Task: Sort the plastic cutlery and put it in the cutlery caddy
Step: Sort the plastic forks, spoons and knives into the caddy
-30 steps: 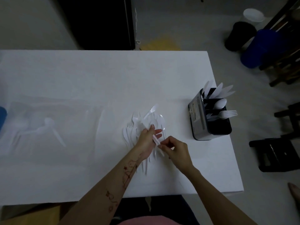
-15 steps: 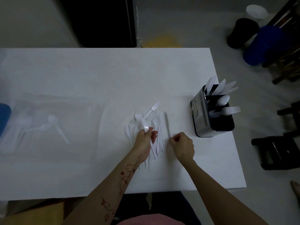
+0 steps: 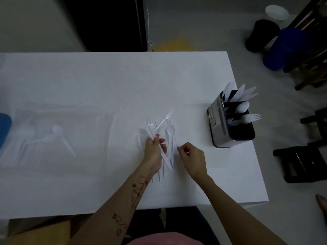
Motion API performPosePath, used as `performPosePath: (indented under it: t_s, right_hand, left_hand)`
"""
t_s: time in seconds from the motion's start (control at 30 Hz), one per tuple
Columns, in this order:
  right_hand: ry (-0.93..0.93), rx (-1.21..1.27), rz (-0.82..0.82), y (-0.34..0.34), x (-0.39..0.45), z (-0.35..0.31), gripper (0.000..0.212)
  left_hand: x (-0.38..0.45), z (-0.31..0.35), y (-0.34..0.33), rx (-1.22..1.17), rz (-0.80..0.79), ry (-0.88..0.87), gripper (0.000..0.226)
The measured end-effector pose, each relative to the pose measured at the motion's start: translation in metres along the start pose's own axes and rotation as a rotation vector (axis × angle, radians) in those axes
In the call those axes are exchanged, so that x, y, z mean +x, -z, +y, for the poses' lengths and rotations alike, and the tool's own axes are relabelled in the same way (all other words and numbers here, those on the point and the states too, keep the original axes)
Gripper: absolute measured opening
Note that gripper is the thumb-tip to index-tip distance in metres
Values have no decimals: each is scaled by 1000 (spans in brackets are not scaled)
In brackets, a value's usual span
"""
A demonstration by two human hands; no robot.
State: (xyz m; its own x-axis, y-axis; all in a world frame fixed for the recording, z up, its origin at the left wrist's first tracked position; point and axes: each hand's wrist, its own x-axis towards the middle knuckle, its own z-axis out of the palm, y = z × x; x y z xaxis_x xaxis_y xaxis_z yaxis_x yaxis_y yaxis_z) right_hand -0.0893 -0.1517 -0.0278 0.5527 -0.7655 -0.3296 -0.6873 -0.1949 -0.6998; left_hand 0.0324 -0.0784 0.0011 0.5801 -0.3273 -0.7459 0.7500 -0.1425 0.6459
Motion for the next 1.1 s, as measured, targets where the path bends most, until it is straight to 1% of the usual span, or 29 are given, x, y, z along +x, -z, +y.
performPosePath:
  t_s: [0.07, 0.13, 0.2, 0.33, 0.43, 0.5, 0.53, 0.6, 0.7, 0.77, 0.87, 0.93, 0.97, 1.0, 1.07, 1.1]
  right_hand:
    - [-96, -133, 13, -10, 9, -5, 22]
    - [-173, -179, -19, -20, 14, -11, 25]
    - [-205, -201, -29, -23, 17, -13, 26]
    - [-213, -208, -15, -13, 18, -10, 16]
    - [-224, -151, 8, -7, 17, -2, 14]
    - [-216, -15, 42, -2, 13, 3, 14]
    - [-182, 69, 46, 1, 11, 5, 14]
    - [-93, 217, -26, 9, 5, 2, 12]
    - [-39, 360, -231, 16, 0, -12, 10]
    - [-49, 409, -310, 15, -1, -17, 10]
    - [-72, 447, -360, 13, 0, -19, 10]
    - [-90, 446, -333, 11, 1, -18, 13]
    - [-105, 416, -274, 10, 3, -16, 17]
    - [-126, 352, -183, 7, 6, -13, 20]
    - [-154, 138, -5, -1, 12, -7, 21]
    - [-167, 31, 28, -4, 15, -6, 20]
  left_hand:
    - [2, 1, 7, 29, 10, -8, 19]
    - [1, -1, 13, 63, -4, -27, 20]
    - [0, -2, 18, 91, -27, -31, 22]
    - [0, -4, 20, 102, -62, -9, 24]
    - [-1, -6, 19, 111, -91, -2, 21]
    - [-4, -5, 18, 127, -102, -8, 21]
    - [-4, -4, 16, 138, -101, -13, 22]
    - [-4, -3, 11, 169, -90, -24, 24]
    - [-3, -1, 2, 165, -107, -26, 28]
    - [-5, 0, -2, 106, -134, -9, 28]
    - [-7, 4, -3, -51, -159, 30, 24]
    - [-6, 5, -1, -39, -114, 12, 21]
    - [-5, 6, 0, -15, -79, 0, 20]
    - [-3, 6, 2, -2, -51, -5, 20]
    - [0, 6, 5, 17, -22, -4, 20]
    - [1, 5, 8, 25, -21, 3, 20]
